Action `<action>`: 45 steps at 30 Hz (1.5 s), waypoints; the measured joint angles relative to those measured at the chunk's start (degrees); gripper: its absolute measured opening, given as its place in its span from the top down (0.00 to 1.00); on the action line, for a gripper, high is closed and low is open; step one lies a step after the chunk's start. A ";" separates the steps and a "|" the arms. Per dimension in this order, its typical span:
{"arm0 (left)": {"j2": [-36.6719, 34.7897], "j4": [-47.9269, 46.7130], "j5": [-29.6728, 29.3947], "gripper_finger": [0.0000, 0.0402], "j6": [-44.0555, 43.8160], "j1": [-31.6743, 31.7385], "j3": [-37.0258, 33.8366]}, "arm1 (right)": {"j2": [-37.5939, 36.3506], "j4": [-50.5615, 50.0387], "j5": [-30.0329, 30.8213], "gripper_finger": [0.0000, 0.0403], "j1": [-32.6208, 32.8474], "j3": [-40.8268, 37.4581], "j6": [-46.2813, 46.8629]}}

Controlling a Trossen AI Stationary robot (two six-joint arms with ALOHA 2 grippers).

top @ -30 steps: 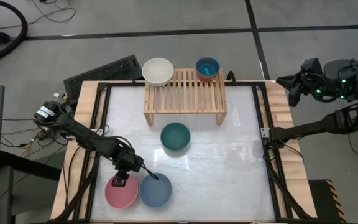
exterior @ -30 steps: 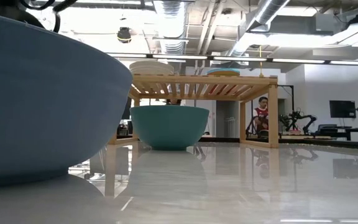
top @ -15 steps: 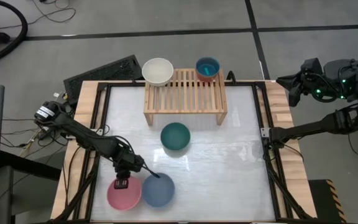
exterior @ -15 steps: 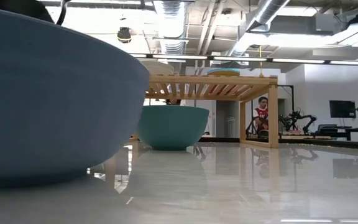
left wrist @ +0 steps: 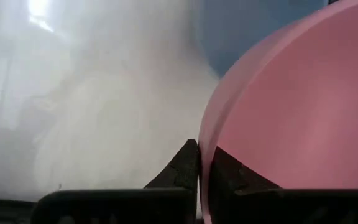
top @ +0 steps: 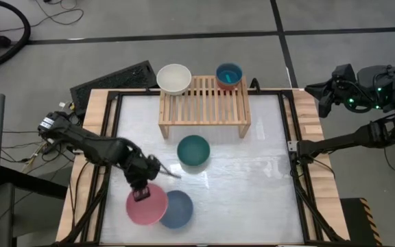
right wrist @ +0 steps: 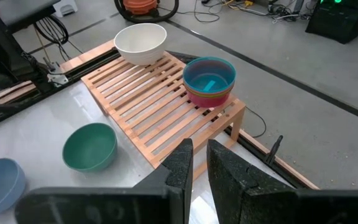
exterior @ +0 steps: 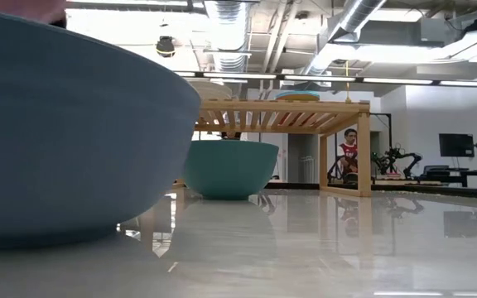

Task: Place and stack bowls onto a shelf
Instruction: Stack the large pink bowl on top of the large white bowl

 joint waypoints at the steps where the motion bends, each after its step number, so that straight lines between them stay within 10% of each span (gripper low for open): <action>1: 0.00 -0.82 -1.42 1.00 -1.91 1.48 1.80 | 0.00 0.00 0.00 0.81 -0.02 0.00 -0.02; 11: 0.00 -4.19 -8.25 1.00 -12.18 23.58 15.56 | 0.00 0.00 0.00 0.81 -0.02 0.00 -0.04; 27: 1.41 -12.50 -13.61 1.00 -5.11 62.72 37.50 | -0.01 0.01 0.01 0.81 0.00 0.00 -0.09; 40: 23.00 -22.39 -5.47 1.00 11.53 70.01 62.36 | -0.01 0.00 0.00 0.81 0.00 0.00 -0.09; 45: 22.85 -20.50 -4.38 1.00 14.00 72.35 56.15 | -0.02 -0.02 0.02 0.81 -0.01 -0.04 -0.04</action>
